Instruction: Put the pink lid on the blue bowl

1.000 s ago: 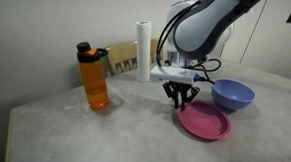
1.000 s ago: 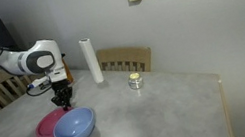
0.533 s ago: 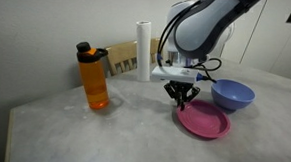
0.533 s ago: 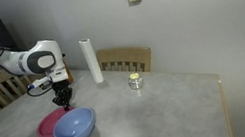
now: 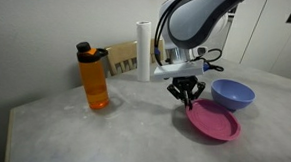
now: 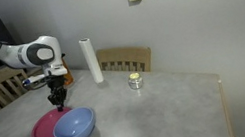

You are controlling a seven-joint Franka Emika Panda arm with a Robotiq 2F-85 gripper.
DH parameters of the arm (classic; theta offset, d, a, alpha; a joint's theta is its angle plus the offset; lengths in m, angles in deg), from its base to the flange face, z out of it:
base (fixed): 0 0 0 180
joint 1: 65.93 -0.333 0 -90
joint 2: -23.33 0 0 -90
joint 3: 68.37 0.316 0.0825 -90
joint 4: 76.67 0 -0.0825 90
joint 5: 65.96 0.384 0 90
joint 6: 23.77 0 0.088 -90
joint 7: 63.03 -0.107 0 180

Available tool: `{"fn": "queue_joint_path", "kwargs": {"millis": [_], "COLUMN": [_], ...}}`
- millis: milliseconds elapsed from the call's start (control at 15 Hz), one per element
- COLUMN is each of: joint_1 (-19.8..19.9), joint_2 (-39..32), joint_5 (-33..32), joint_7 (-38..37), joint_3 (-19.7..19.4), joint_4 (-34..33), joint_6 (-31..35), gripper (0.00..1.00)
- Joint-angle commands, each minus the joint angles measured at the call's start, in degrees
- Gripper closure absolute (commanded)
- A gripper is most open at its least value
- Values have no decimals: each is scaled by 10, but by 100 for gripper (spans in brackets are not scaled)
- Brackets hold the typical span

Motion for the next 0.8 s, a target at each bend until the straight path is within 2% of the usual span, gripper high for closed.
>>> {"fn": "queue_joint_path", "kwargs": {"millis": [0, 400, 733], "joint_1": [-1, -8, -8], "joint_2": [-7, -33, -27], "joint_5": [-22, -50, -70], "joint_7": [32, 73, 82], "joint_3": [8, 11, 5], "joint_4": [-62, -184, -210], "joint_6": [-88, -228, -257], "gripper": [97, 97, 97]}}
